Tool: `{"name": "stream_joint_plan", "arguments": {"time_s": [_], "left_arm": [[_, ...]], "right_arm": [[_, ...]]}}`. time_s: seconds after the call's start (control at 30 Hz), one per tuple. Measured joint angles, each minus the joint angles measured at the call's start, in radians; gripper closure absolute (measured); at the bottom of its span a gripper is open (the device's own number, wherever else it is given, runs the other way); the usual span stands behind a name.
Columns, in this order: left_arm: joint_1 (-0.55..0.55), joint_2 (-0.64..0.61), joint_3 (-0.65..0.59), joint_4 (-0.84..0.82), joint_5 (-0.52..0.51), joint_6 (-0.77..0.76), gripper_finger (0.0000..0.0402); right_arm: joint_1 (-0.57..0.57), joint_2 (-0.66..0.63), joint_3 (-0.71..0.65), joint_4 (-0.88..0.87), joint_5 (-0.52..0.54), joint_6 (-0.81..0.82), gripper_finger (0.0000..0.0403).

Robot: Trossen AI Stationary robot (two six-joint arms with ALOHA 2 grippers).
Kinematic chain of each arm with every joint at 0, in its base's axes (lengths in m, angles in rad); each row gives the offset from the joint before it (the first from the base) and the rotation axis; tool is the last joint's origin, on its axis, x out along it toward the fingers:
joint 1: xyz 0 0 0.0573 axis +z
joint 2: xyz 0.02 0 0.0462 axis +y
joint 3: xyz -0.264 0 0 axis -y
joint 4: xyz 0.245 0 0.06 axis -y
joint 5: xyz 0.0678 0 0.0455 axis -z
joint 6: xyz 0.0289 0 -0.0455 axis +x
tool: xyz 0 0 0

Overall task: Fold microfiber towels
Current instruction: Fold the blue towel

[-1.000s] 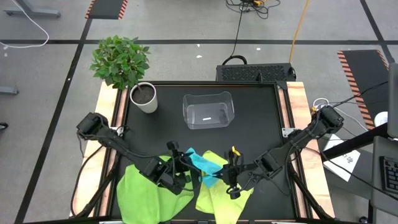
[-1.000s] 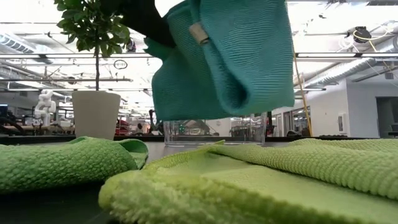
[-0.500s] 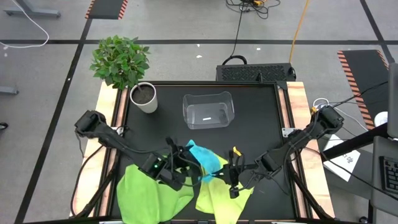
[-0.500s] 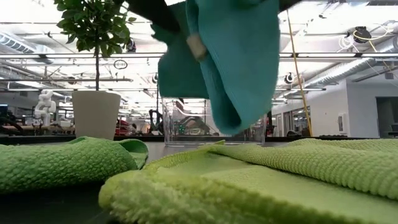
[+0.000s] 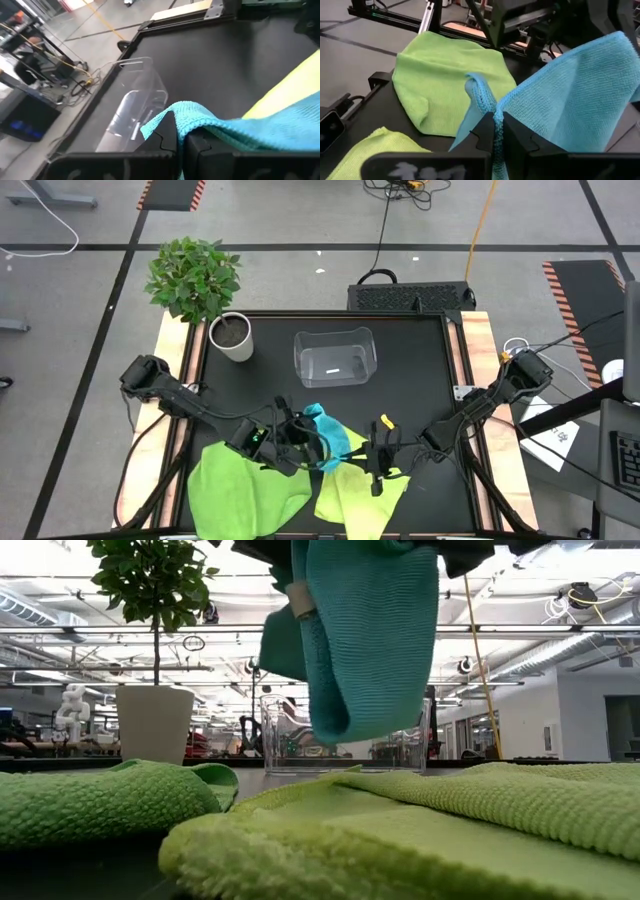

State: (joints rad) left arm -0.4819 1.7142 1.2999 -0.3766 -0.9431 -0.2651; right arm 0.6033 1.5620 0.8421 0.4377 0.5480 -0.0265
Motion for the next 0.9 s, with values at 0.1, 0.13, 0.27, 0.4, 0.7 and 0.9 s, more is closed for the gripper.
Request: {"name": "stream_joint_plan", "arguments": {"time_s": [0.1, 0.13, 0.27, 0.4, 0.7, 0.9], "left_arm": [[0.001, 0.000, 0.000, 0.000, 0.005, -0.027, 0.0401], [0.002, 0.000, 0.000, -0.001, 0.016, -0.036, 0.0401], [0.000, 0.000, 0.000, -0.027, 0.062, -0.078, 0.0401], [-0.007, 0.000, 0.000, -0.117, 0.059, -0.135, 0.0401], [0.056, 0.000, 0.000, -0.197, 0.018, -0.101, 0.0401], [0.109, 0.000, 0.000, -0.193, -0.041, -0.010, 0.0401]], "right_arm": [[0.000, 0.000, 0.000, -0.002, 0.010, -0.002, 0.0390], [0.000, 0.000, 0.000, -0.001, 0.030, 0.005, 0.0390], [0.007, 0.000, 0.000, -0.008, 0.080, 0.034, 0.0390], [0.011, 0.000, 0.000, -0.047, 0.082, 0.040, 0.0390], [-0.054, 0.000, -0.001, -0.072, 0.169, -0.102, 0.0390], [-0.102, 0.000, -0.064, 0.032, 0.189, -0.134, 0.0390]]}}
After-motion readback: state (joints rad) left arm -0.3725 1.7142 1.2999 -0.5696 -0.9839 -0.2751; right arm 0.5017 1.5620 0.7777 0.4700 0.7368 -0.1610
